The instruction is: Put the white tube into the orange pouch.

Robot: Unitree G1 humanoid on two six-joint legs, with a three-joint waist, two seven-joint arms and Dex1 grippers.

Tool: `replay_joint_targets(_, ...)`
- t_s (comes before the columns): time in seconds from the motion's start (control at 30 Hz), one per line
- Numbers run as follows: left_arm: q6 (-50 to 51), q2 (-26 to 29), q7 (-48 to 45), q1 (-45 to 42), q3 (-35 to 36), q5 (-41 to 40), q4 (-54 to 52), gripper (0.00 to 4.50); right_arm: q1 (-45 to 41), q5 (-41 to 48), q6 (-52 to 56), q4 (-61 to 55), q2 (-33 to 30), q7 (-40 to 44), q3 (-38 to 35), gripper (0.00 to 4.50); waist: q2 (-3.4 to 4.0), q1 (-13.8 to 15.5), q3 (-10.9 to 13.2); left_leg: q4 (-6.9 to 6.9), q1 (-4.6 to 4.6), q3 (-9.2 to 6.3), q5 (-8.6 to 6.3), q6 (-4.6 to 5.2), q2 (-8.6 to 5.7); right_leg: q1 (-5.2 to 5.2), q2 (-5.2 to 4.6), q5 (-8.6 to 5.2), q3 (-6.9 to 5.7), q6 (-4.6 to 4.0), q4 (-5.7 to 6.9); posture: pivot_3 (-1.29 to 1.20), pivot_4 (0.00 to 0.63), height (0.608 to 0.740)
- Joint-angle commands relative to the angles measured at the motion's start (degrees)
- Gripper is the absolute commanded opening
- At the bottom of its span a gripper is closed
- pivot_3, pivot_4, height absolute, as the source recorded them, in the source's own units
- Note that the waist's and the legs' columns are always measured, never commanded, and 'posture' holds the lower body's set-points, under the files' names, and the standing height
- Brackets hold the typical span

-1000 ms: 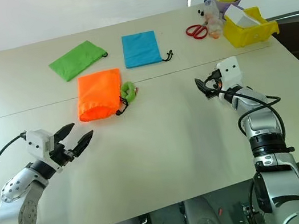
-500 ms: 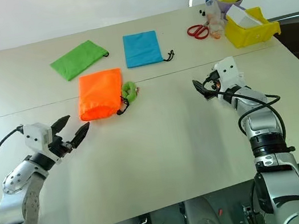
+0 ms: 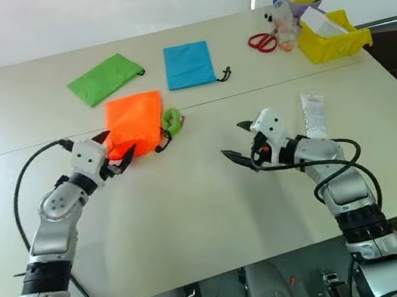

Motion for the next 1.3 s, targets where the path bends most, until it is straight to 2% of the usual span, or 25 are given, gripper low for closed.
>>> replay_joint_targets(0.03, -1.96, -0.09, 1.45, -2.11, 0.03, 1.44, 1.39, 3.75, -0.52, 0.08, 0.03, -2.64, -0.07, -1.01, -0.37, 4.46, 0.0, 0.03, 0.0, 0.0, 0.01, 0.0, 0.0, 0.0, 0.0, 0.0, 0.01, 0.0, 0.0, 0.0, 0.01, 0.0, 0.15, 0.734)
replay_joint_targets(0.07, -1.7, -0.12, 1.91, -2.73, 0.02, 1.86, 2.18, 3.75, -0.72, -0.06, -0.06, -2.33, 0.03, -1.45, -0.52, 4.46, 0.0, 0.04, 0.0, 0.0, 0.0, 0.01, 0.0, 0.0, 0.0, 0.0, 0.02, 0.0, -0.01, 0.0, 0.01, 0.0, 0.15, 0.734)
replay_joint_targets(0.17, -0.52, -0.21, 0.29, -3.15, -0.18, 0.7, 2.38, 2.95, -0.96, -0.52, -0.66, -1.25, -0.31, -2.16, -1.05, 4.5, 0.0, 0.07, 0.0, 0.0, 0.01, 0.02, 0.01, -0.01, 0.0, 0.0, 0.04, 0.0, -0.02, 0.0, 0.02, 0.0, 0.15, 0.734)
replay_joint_targets(0.37, 2.53, -0.26, -0.22, -1.96, 0.09, -0.01, -0.06, 0.04, -1.07, -1.21, -1.79, 0.1, -0.71, -3.09, -1.44, 4.5, 0.0, 0.12, 0.0, 0.03, -0.01, 0.08, 0.01, -0.01, 0.0, 0.0, 0.03, 0.01, -0.01, 0.02, 0.02, 0.0, 0.15, 0.734)
replay_joint_targets(0.6, 8.05, -0.53, -2.97, 0.09, 1.05, -3.9, -4.21, 0.04, -1.56, -2.61, -3.54, 1.81, -0.88, -3.65, -1.24, 4.5, 0.0, 0.06, 0.0, 0.16, 0.0, 0.08, 0.01, -0.01, 0.01, 0.04, 0.03, 0.03, -0.02, 0.05, 0.09, 0.0, 0.15, 0.734)
replay_joint_targets(0.8, 20.41, -0.37, -6.16, 3.67, 1.45, -11.18, -17.64, 0.04, -1.55, -2.84, -4.86, 3.36, -2.41, -3.06, -1.98, 4.5, 0.0, 0.06, 0.0, 0.2, 0.0, 0.06, 0.01, -0.02, 0.01, 0.07, 0.02, 0.02, -0.02, 0.04, 0.1, 0.0, 0.15, 0.734)
replay_joint_targets(1.03, 31.99, 2.21, -9.67, 9.24, -2.4, -14.74, -32.16, 0.04, -0.73, -2.58, -5.9, 4.14, -4.05, -2.22, -2.6, 4.5, 0.01, -0.06, -0.01, 0.23, 0.04, -0.03, 0.01, -0.02, 0.02, 0.11, 0.04, 0.02, 0.0, 0.04, 0.11, 0.0, 0.15, 0.734)
replay_joint_targets(1.3, 34.59, 4.11, -10.02, 10.03, 0.36, -16.66, -34.36, 0.04, 0.24, -2.03, -6.0, 4.56, -6.42, -1.3, -4.56, 4.5, 0.01, 0.04, -0.01, 0.47, 0.04, -0.24, 0.0, -0.02, 0.03, 0.23, 0.05, -0.05, -0.02, -0.08, 0.14, 0.0, 0.15, 0.734)
